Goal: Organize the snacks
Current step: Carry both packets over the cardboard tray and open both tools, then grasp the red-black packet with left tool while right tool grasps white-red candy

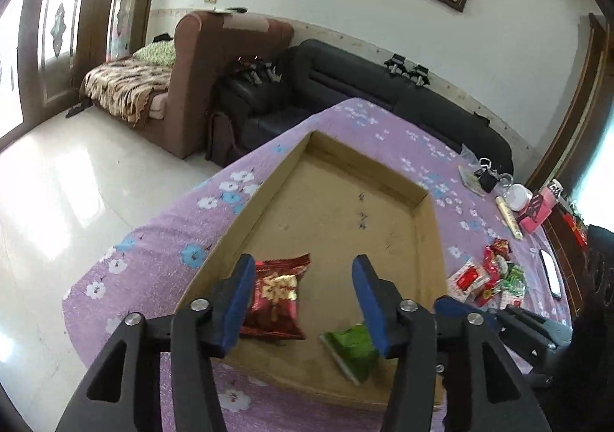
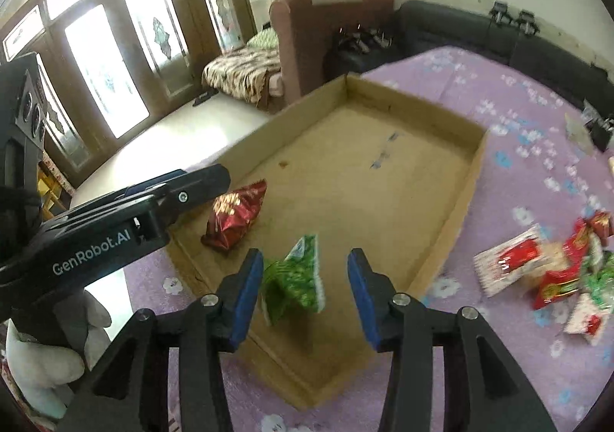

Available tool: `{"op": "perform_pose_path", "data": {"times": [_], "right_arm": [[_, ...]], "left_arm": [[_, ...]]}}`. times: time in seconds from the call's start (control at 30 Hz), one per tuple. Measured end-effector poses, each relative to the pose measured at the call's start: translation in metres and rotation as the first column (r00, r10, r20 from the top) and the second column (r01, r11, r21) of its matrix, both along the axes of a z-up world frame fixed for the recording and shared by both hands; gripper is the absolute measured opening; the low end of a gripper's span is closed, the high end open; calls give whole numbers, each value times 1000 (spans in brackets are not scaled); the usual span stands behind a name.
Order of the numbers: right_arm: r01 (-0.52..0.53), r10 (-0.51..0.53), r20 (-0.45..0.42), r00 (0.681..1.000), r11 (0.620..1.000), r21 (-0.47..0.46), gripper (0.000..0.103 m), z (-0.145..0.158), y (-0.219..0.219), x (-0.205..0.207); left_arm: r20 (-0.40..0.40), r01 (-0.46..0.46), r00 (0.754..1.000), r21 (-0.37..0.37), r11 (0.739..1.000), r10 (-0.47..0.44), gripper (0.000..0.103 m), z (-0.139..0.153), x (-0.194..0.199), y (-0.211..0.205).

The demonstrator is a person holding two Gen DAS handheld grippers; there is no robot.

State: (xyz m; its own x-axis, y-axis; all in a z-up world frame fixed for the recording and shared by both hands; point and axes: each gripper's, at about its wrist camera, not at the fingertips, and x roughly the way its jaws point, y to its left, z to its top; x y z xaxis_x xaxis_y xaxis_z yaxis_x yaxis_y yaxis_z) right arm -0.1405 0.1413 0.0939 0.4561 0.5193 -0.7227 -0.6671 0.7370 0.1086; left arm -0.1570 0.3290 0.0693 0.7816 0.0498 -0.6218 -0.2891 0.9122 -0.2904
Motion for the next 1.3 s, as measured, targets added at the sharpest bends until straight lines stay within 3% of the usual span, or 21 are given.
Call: {"op": "perform_pose_path", "data": {"times": [0.17, 0.3, 0.4, 0.47, 0.57, 0.63, 0.77, 0.97, 1.03, 1.1, 1.17, 1.3], "right_arm": [[80, -81, 55, 995, 997, 12, 53, 13, -43, 5], [187, -188, 53, 981, 982, 26, 53, 16, -109, 22], [335, -335, -6, 942, 941, 52, 52, 10, -183, 46], [450, -446, -66, 893, 891, 62, 52, 1, -236, 65], [524, -511, -137, 848, 848, 77, 52, -10, -277, 79], [537, -515, -184, 837, 839, 92, 52, -17, -288, 85], [509, -485, -197, 852, 856, 93, 52, -26, -278, 94], [425, -420, -92, 903, 903, 53, 52, -27, -246, 101], [380, -367, -165, 916, 924, 54, 52, -37, -242, 110], [343, -305, -297, 905, 936, 82, 53, -47, -244, 114], [310, -252, -339, 906, 942, 129, 53, -44, -248, 108], [252, -235, -233, 944, 967, 45, 53, -39, -235, 96]], "left_arm": [[28, 47, 998, 27, 999, -48, 66, 14, -1, -23], [37, 120, 992, 62, 991, -122, 68, 22, 2, -49], [42, 170, 984, 69, 983, -173, 68, 23, 5, -66], [42, 208, 977, 66, 976, -211, 68, 22, 9, -78], [22, 278, 960, 77, 958, -280, 68, 17, 19, -103], [3, 327, 945, 69, 942, -328, 68, 13, 26, -120], [-27, 412, 911, 87, 907, -411, 68, 7, 36, -153], [-69, 522, 853, 105, 846, -517, 68, -1, 48, -186], [-80, 534, 845, 105, 839, -529, 68, -3, 53, -192], [-86, 545, 839, 108, 832, -538, 68, -3, 57, -195], [-85, 561, 828, 107, 821, -554, 68, -4, 60, -197], [-104, 597, 802, 105, 795, -588, 68, -9, 71, -205]]}}
